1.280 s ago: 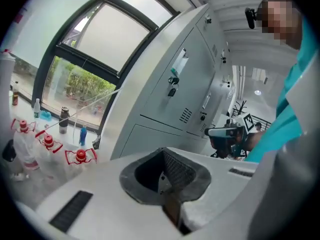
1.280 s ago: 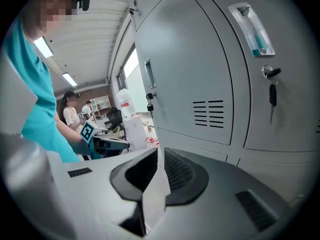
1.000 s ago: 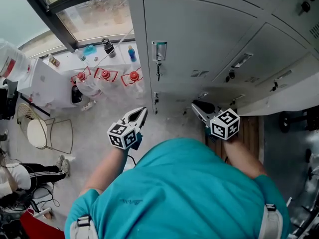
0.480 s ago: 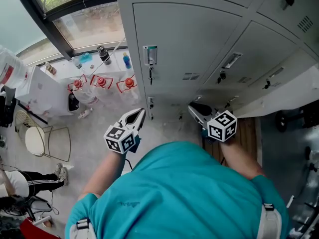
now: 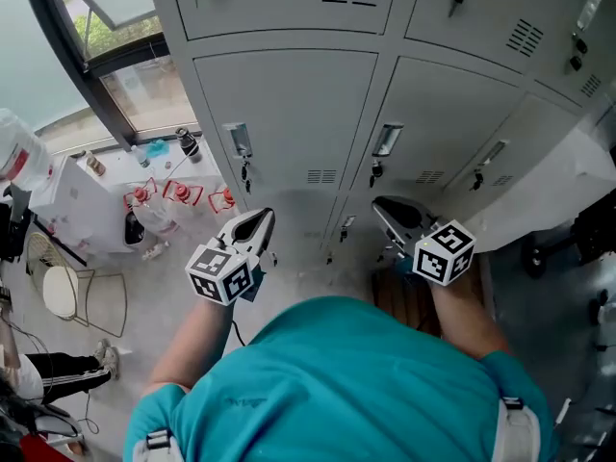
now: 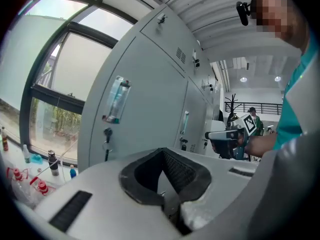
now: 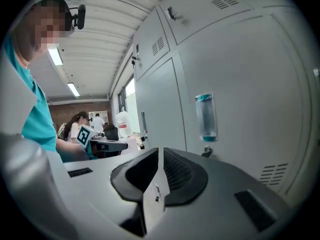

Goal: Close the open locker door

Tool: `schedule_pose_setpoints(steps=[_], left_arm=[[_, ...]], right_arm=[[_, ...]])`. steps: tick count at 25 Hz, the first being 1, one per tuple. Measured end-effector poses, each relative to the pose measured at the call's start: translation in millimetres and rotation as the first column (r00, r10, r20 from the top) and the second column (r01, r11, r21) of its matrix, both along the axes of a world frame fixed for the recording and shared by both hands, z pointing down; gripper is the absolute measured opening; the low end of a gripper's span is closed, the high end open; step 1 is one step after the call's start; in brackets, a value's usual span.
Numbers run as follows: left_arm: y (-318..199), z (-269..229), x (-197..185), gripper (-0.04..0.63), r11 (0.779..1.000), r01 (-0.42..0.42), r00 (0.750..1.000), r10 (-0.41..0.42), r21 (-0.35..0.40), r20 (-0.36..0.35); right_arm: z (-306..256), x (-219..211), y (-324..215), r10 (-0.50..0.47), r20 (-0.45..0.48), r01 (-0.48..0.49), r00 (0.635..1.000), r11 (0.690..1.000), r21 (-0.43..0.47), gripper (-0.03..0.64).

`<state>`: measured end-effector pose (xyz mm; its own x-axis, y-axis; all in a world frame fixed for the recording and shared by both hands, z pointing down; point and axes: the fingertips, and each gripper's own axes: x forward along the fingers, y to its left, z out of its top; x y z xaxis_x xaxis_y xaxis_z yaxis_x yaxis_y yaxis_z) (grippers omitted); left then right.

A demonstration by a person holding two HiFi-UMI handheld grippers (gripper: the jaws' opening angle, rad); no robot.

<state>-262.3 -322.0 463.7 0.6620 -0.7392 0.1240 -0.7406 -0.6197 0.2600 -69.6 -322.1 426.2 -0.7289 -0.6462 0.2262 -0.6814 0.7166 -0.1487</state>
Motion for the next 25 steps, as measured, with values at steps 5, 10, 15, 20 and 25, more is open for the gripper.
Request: schedule_pose_setpoints(steps=[5, 10, 15, 20, 25], left_arm=[[5, -39, 50, 0.003, 0.997, 0.064, 0.998, -0.065, 0.051, 0.002], [7, -80, 89, 0.003, 0.986, 0.128, 0.992, -0.126, 0.108, -0.027], [10, -105, 120, 0.003, 0.984, 0.102, 0.995, -0.100, 0.144, -0.018], [10, -109, 126, 0.003, 0.988, 0.081, 0.997, -0.082, 0.133, -0.002], [10, -109, 124, 0.003, 0.989, 0.069, 0.997, -0.071, 0.129, 0.012]], right_arm=[[-48, 74, -4, 0.019, -0.009, -0.018, 1.000, 0.998, 0.057, 0.014], [-81, 128, 1, -0.023, -0.006, 0.024, 1.000, 0.996, 0.087, 0.000], [-89, 151, 4, -0.048, 0.018, 0.047, 0.999, 0.994, 0.094, -0.002], [-93, 159, 2, -0.018, 0.049, 0.012, 0.999, 0.994, 0.108, -0.002], [-92, 163, 2, 0.019, 0.045, -0.024, 0.999, 0.992, 0.120, -0.003]])
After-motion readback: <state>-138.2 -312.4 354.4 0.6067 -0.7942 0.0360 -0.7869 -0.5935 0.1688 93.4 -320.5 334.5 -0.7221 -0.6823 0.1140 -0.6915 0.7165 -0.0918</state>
